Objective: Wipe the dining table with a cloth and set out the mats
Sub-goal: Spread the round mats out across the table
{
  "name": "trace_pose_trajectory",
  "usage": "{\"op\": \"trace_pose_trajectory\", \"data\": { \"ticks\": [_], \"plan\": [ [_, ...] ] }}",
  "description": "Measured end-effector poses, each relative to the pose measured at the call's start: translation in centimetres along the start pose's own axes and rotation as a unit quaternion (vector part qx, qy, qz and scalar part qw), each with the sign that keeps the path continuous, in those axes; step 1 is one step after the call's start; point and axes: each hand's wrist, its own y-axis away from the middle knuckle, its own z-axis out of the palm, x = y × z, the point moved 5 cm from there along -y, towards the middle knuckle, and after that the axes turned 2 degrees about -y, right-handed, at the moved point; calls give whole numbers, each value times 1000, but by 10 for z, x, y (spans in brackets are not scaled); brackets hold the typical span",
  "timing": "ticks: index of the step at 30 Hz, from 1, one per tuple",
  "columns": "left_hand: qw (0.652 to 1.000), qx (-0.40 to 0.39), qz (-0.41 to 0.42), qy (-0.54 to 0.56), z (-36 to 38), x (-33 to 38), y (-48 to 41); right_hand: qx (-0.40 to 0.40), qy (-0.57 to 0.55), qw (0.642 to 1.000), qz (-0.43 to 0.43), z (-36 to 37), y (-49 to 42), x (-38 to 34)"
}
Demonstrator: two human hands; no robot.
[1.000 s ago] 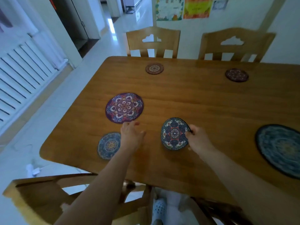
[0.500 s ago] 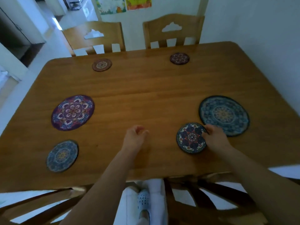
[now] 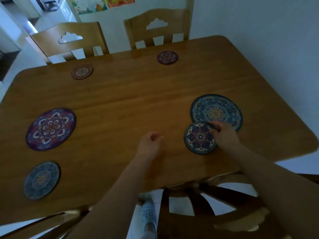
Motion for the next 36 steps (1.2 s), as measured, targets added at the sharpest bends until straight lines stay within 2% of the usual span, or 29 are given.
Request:
{"op": "trace_pose_trajectory", "data": {
  "ticks": [2, 6, 9, 12, 15, 18, 21, 25, 28, 30, 32, 36],
  "plan": [
    [999, -38, 18, -11, 17, 11, 5, 9, 16, 1000, -6, -2, -9, -3],
    [982, -157, 82, -66, 61, 30, 20, -21, 45, 999, 22, -4, -23, 2],
    [956, -197, 157, -152, 85, 35, 26, 17, 64, 996, 55, -18, -28, 16],
    [937, -182, 203, -220, 97, 38, 24, 83, 70, 982, 157, -36, -31, 34],
    [957, -117, 178, -199, 94, 46, 12, 140, -70, 948, 276, -42, -31, 48],
    [970, -83, 150, -170, 95, 57, -1, 166, -242, 899, 324, -41, -37, 56],
    [960, -64, 160, -219, 101, 64, -4, 173, -273, 879, 351, -43, -35, 55],
    [952, -62, 175, -244, 110, 59, 4, 158, -193, 927, 280, -49, -40, 48],
    [949, -59, 177, -255, 115, 55, 8, 234, -97, 955, 157, -68, -44, 37],
    [946, -54, 175, -266, 116, 56, 8, 289, -76, 950, 89, -80, -44, 26],
    [944, -54, 173, -276, 115, 57, 6, 305, -109, 945, 53, -84, -44, 15],
    [943, -52, 176, -277, 115, 57, 4, 294, -214, 929, 74, -79, -47, 5]
  ]
}}
